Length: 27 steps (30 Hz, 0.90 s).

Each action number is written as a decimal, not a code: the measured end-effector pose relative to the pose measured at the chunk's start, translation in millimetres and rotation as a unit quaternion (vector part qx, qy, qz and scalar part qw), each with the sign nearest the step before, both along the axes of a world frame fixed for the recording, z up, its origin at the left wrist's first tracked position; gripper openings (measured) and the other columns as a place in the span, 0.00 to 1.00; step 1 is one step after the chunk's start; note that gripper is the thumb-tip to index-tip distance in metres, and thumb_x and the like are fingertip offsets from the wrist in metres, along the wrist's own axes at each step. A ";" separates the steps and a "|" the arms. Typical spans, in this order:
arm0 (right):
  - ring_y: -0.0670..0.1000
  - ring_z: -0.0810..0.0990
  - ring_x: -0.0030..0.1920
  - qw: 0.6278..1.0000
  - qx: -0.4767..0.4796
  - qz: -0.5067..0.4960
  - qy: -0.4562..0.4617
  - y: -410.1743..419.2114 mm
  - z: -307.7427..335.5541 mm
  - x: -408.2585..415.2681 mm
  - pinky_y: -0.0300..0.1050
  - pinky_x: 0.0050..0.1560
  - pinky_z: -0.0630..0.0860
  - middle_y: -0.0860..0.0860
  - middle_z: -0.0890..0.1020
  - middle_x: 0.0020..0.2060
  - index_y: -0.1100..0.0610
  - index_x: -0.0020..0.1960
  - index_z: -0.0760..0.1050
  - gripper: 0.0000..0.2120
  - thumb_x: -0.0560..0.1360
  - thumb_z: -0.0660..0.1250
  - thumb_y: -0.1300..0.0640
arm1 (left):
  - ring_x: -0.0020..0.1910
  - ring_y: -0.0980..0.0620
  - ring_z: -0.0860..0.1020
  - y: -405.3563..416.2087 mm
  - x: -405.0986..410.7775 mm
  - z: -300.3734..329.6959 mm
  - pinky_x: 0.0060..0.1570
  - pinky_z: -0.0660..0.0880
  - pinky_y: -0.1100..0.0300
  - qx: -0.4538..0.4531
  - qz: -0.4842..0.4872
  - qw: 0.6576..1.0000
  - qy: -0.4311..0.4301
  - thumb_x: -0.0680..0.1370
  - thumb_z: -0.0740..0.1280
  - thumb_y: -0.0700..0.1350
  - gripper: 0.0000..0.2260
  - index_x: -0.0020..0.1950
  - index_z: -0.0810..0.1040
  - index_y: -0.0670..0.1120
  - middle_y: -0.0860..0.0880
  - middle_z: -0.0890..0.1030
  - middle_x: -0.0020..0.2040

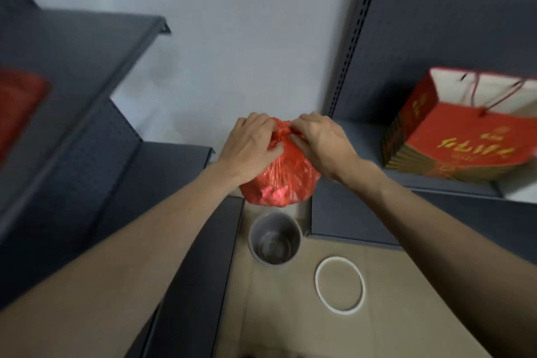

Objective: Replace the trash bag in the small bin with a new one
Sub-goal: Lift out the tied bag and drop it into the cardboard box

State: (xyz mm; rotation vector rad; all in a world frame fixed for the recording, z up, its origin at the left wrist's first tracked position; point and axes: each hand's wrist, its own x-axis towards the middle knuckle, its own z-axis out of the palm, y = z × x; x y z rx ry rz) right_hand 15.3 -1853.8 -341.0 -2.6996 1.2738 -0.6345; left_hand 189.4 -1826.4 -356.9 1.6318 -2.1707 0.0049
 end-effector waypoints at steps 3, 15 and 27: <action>0.59 0.77 0.47 1.000 -0.019 0.006 -0.002 1.1 99.8 -3.2 0.52 0.47 0.71 0.56 0.80 0.43 0.60 0.51 0.78 0.11 0.79 0.61 0.54 | 0.54 0.46 0.72 2.7 0.1 97.0 0.55 0.66 0.54 -0.013 -0.012 1.000 0.004 0.77 0.65 0.49 0.11 0.54 0.76 0.43 0.46 0.76 0.49; 0.58 0.76 0.48 0.991 -0.123 0.049 -0.009 9.9 323.5 10.4 0.55 0.48 0.73 0.55 0.82 0.45 0.59 0.53 0.78 0.13 0.80 0.59 0.51 | 0.56 0.47 0.71 31.4 13.7 337.1 0.55 0.68 0.54 -0.039 0.024 0.998 -0.044 0.80 0.62 0.52 0.12 0.54 0.75 0.44 0.47 0.75 0.53; 0.54 0.76 0.49 0.939 -0.117 0.318 -0.055 24.6 374.2 103.9 0.51 0.50 0.73 0.53 0.81 0.46 0.56 0.54 0.79 0.13 0.80 0.58 0.51 | 0.52 0.49 0.70 130.0 67.0 383.0 0.53 0.69 0.53 -0.060 0.249 0.964 -0.069 0.81 0.60 0.52 0.10 0.52 0.72 0.45 0.49 0.71 0.49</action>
